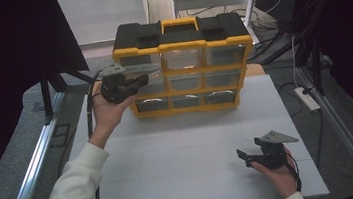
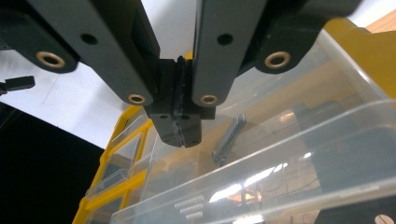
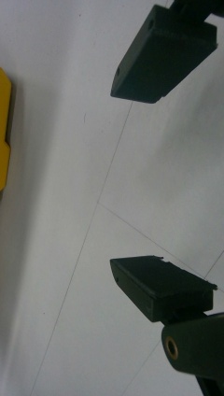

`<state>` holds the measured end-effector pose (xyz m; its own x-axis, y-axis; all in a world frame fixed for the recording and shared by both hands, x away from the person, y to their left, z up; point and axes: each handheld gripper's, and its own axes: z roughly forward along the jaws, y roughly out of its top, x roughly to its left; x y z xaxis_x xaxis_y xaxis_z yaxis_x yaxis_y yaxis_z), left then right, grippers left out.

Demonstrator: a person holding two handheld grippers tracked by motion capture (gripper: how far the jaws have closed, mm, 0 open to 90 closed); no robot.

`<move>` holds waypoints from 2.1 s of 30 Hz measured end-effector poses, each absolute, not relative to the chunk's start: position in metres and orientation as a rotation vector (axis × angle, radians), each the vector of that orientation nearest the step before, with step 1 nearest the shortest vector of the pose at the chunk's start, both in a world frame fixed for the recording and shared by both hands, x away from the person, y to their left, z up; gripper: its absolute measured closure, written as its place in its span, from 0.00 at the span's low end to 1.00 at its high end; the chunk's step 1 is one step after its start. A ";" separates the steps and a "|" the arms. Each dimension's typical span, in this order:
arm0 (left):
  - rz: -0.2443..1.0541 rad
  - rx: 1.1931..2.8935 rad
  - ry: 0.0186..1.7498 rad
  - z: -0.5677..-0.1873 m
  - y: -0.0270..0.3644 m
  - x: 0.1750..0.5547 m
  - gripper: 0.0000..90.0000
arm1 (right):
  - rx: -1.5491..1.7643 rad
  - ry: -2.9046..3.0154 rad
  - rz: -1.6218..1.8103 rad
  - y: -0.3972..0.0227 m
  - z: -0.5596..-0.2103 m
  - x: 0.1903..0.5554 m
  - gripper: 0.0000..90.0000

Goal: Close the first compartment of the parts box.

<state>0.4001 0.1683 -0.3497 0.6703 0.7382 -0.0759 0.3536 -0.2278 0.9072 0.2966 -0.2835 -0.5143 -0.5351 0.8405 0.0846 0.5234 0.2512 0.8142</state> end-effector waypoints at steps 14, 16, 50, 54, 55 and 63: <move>0.469 1.836 0.888 -0.348 0.167 0.414 0.99 | 1.256 2.155 1.189 -0.286 -0.514 0.294 0.18; 0.468 1.832 0.895 -0.348 0.167 0.416 0.99 | 1.255 2.156 1.187 -0.286 -0.514 0.294 0.18; 0.488 1.841 0.942 -0.346 0.172 0.428 0.99 | 1.260 2.145 1.187 -0.288 -0.512 0.291 0.18; 0.493 1.844 0.915 -0.344 0.174 0.418 0.99 | 1.256 2.145 1.187 -0.288 -0.512 0.291 0.18; 0.492 1.843 0.906 -0.344 0.175 0.415 0.99 | 1.255 2.145 1.187 -0.288 -0.512 0.291 0.18; 0.479 1.852 0.864 -0.352 0.181 0.382 0.99 | 1.257 2.145 1.187 -0.289 -0.512 0.291 0.18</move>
